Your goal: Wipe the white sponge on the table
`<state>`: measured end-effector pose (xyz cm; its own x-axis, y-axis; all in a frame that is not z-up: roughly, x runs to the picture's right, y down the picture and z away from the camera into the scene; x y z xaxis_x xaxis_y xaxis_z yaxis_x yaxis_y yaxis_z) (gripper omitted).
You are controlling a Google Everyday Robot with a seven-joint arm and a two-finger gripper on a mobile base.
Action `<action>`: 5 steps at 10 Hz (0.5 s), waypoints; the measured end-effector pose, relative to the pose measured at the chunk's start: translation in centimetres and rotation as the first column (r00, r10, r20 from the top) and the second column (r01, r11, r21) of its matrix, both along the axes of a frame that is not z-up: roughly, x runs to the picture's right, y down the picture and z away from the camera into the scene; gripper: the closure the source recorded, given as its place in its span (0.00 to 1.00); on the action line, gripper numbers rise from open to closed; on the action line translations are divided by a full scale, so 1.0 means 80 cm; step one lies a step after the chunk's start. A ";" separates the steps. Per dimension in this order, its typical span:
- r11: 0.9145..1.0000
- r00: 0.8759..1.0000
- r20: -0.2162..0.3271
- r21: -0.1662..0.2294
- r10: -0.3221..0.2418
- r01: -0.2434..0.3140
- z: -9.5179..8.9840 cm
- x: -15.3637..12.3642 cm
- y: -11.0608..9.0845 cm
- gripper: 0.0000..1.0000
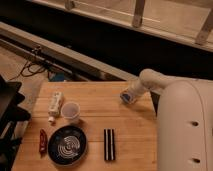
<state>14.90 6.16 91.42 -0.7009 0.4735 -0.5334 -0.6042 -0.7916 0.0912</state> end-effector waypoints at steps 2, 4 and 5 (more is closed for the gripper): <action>1.000 0.999 -0.025 -0.022 0.021 -0.021 -0.018 0.000 0.024 0.98; 0.997 1.000 -0.028 -0.076 0.003 -0.005 -0.031 -0.025 0.053 0.98; 0.993 1.000 -0.020 -0.114 -0.017 0.015 -0.036 -0.039 0.066 0.98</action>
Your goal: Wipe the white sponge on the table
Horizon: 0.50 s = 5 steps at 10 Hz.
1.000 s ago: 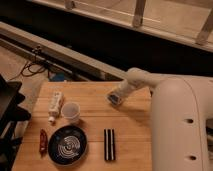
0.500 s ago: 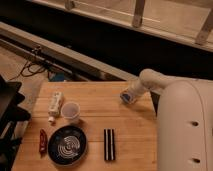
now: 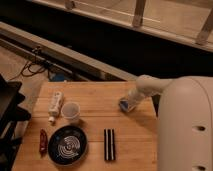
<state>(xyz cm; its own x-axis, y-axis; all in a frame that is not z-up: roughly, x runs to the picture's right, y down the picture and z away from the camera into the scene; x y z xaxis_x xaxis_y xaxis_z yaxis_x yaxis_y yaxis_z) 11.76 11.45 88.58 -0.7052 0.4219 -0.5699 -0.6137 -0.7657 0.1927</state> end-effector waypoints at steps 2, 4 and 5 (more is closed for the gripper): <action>0.997 0.997 0.043 -0.030 -0.065 0.067 -0.007 -0.031 0.006 0.98; 0.986 0.981 0.116 -0.029 -0.157 0.161 -0.010 -0.071 -0.001 0.98; 0.977 0.967 0.150 -0.028 -0.204 0.210 -0.007 -0.085 -0.008 0.98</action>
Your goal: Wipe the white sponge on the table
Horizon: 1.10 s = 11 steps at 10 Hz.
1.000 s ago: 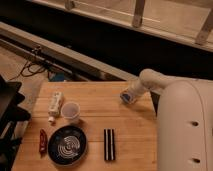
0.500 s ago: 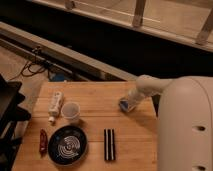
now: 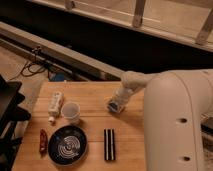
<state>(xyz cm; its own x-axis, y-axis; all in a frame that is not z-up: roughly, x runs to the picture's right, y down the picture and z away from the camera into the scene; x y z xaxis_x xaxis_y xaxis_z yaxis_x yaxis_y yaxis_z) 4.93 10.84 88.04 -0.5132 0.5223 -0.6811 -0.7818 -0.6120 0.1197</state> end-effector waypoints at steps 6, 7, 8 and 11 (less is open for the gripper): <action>0.999 1.000 0.019 0.037 0.016 -0.017 0.067 0.030 -0.062 0.98; 0.998 0.999 -0.009 0.047 0.033 -0.033 0.070 0.058 -0.067 0.98; 0.997 0.998 -0.034 0.055 0.051 -0.049 0.071 0.080 -0.069 0.98; 0.989 0.982 -0.130 0.072 0.141 -0.132 0.059 0.149 -0.060 0.98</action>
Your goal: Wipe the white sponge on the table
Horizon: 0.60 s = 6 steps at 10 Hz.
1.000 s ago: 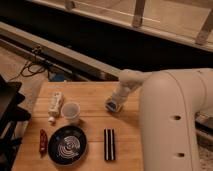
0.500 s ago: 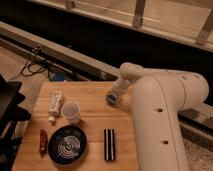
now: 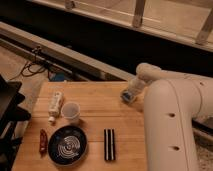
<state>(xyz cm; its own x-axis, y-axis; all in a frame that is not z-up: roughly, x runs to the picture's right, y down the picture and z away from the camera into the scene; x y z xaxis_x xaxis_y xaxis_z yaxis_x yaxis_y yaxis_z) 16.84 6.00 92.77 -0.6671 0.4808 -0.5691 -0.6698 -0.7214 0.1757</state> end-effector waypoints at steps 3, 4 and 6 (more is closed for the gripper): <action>0.998 0.996 -0.065 -0.022 0.060 -0.061 -0.039 0.022 0.044 0.98; 0.997 0.996 -0.071 -0.049 0.049 -0.052 -0.052 0.017 0.061 0.98; 0.995 0.999 -0.054 -0.098 0.001 -0.006 -0.074 -0.014 0.086 0.98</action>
